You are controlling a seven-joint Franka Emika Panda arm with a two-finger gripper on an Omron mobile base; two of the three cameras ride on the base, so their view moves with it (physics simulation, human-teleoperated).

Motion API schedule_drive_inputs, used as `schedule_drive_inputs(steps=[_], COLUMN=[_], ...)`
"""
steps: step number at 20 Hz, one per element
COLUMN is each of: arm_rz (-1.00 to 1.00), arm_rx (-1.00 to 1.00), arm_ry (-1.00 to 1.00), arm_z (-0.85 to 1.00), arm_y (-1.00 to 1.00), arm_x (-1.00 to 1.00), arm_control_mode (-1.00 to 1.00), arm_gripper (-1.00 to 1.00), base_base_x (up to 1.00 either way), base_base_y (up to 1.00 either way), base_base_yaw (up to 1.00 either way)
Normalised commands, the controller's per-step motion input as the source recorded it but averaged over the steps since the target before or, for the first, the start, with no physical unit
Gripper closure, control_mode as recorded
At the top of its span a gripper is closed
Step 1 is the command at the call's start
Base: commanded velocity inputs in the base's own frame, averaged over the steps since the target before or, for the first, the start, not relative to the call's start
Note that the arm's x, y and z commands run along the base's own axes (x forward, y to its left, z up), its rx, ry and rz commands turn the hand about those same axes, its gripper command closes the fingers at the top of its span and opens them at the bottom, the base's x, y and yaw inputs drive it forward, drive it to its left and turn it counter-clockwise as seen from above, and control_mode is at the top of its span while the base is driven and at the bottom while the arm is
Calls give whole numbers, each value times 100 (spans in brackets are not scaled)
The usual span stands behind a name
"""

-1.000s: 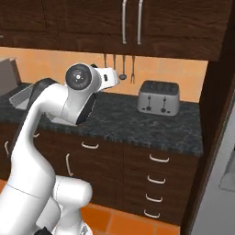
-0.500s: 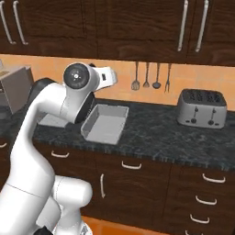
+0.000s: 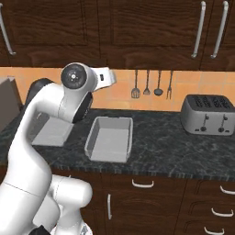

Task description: Place one eggplant and one chicken drumstick in each tupperware on the nearby counter, to pack two identical lunches.

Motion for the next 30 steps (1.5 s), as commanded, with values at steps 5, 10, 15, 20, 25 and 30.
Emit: schedule_drive_inputs(steps=[5,10,15,20,25,30], arm_rz=[-7,1,5,7,8,5], arm_rx=[-15,-15,-6,0,0,0], arm_ry=[-10,4,23,38,19,19], arm_z=[-46,-92,-94,-82,-94,-61], arm_y=[-6,-12,-41,-11,11,13], arm_x=[0,0,1,43,95,100], arm_control_mode=[-100,-100,-100,-100,-100,-100], arm_gripper=[100,100,100,100,100,100], base_base_x=[0,0,0,0,0,0], base_base_y=[0,0,0,0,0,0], base_base_yaw=[0,0,0,0,0,0])
